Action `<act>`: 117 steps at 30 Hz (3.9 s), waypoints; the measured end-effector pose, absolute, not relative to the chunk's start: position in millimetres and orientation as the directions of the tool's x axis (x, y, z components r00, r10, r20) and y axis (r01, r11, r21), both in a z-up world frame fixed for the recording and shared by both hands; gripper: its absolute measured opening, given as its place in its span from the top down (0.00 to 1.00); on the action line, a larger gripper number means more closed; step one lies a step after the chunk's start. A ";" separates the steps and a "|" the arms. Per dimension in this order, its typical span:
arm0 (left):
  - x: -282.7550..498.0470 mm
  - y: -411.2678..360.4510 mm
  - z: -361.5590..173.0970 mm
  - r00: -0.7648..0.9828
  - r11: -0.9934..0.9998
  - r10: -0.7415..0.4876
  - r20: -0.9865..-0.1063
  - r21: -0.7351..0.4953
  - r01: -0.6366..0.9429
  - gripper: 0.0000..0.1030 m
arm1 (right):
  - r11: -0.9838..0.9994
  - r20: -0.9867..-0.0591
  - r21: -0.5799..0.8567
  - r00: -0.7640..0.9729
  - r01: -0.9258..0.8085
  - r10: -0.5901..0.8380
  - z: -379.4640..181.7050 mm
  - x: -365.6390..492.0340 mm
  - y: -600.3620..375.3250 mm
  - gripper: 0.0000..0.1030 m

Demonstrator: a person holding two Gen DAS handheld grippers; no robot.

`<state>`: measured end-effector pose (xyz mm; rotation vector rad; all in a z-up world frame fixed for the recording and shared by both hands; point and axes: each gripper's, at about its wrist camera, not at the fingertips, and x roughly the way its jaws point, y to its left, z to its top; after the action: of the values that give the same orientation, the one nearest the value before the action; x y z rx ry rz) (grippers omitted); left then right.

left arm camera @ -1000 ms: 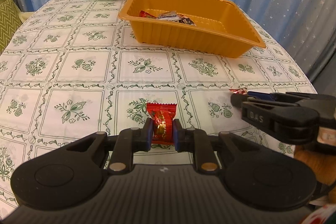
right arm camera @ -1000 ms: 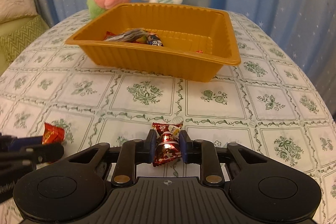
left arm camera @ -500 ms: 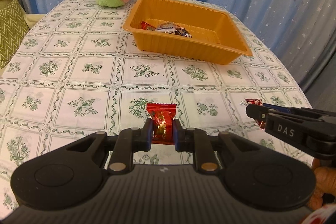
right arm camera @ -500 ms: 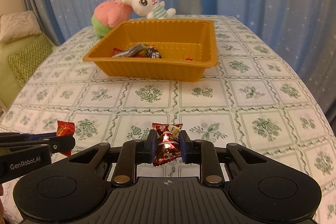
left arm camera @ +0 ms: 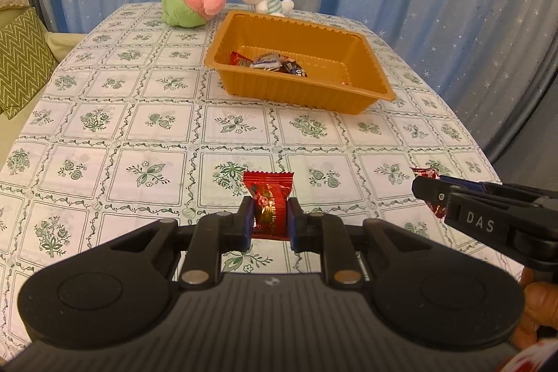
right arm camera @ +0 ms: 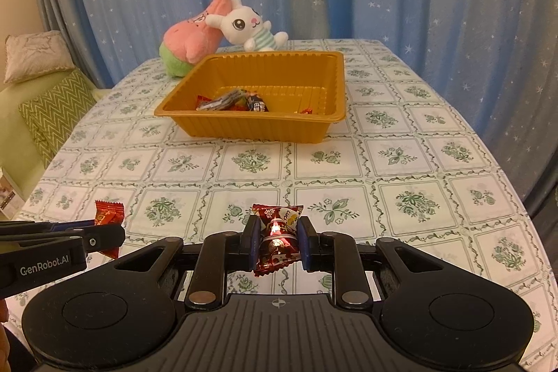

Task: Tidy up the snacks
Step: 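Lift both held red candies toward the orange tray, then lower both held candies into the orange tray and open both tools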

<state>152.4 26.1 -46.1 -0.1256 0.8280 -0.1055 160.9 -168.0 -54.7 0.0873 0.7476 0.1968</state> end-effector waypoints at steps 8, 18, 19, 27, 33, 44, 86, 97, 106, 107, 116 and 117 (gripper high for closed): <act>143.9 21.6 -38.1 0.678 0.987 -0.147 -0.720 -0.151 0.053 0.83 | 0.978 -0.661 0.152 0.720 -0.146 0.210 -43.7 151.6 -170.8 0.78; 145.2 15.7 -32.9 0.681 0.987 -0.154 -0.716 -0.144 0.071 0.83 | 0.977 -0.659 0.161 0.721 -0.139 0.212 -39.7 151.3 -176.6 0.77; 145.9 15.2 -32.8 0.681 0.987 -0.154 -0.716 -0.143 0.073 0.83 | 0.977 -0.660 0.164 0.720 -0.138 0.213 -40.0 151.9 -177.4 0.77; 157.7 10.0 -32.1 0.679 0.986 -0.167 -0.715 -0.141 0.094 0.83 | 0.977 -0.667 0.173 0.714 -0.128 0.212 -42.2 158.4 -181.8 0.77; 177.6 3.9 -25.9 0.686 0.983 -0.185 -0.703 -0.140 0.122 0.83 | 0.977 -0.667 0.182 0.715 -0.116 0.209 -40.5 171.2 -189.5 0.77; 225.6 -5.1 -8.8 0.700 0.976 -0.216 -0.681 -0.136 0.169 0.83 | 0.975 -0.651 0.192 0.729 -0.115 0.214 -27.3 210.5 -199.8 0.77; 398.0 10.8 -3.9 0.678 0.962 -0.262 -0.687 -0.130 0.240 0.83 | 0.963 -0.668 0.228 0.697 -0.141 0.261 -6.8 391.7 -191.9 0.77; 443.0 14.7 -26.5 0.643 0.963 -0.254 -0.723 -0.126 0.238 0.83 | 0.965 -0.703 0.211 0.662 -0.156 0.260 -27.9 429.9 -178.4 0.77; 465.0 21.9 -39.2 0.627 0.966 -0.241 -0.740 -0.123 0.227 0.83 | 0.965 -0.717 0.217 0.646 -0.148 0.260 -41.2 445.1 -180.1 0.77; 467.5 23.3 -39.5 0.628 0.967 -0.240 -0.740 -0.126 0.222 0.83 | 0.965 -0.717 0.217 0.647 -0.147 0.259 -41.8 446.2 -180.4 0.77; 481.5 31.5 -47.5 0.623 0.973 -0.227 -0.748 -0.144 0.182 0.56 | 0.964 -0.716 0.223 0.647 -0.143 0.262 -43.2 450.7 -179.8 0.77; 481.1 32.9 -47.8 0.626 0.973 -0.228 -0.746 -0.145 0.181 0.53 | 0.964 -0.715 0.224 0.647 -0.144 0.263 -43.2 450.5 -179.7 0.77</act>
<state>481.1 32.9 -47.8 -0.0582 0.8628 -0.2348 450.5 -179.7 -43.2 0.1515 0.8360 0.2325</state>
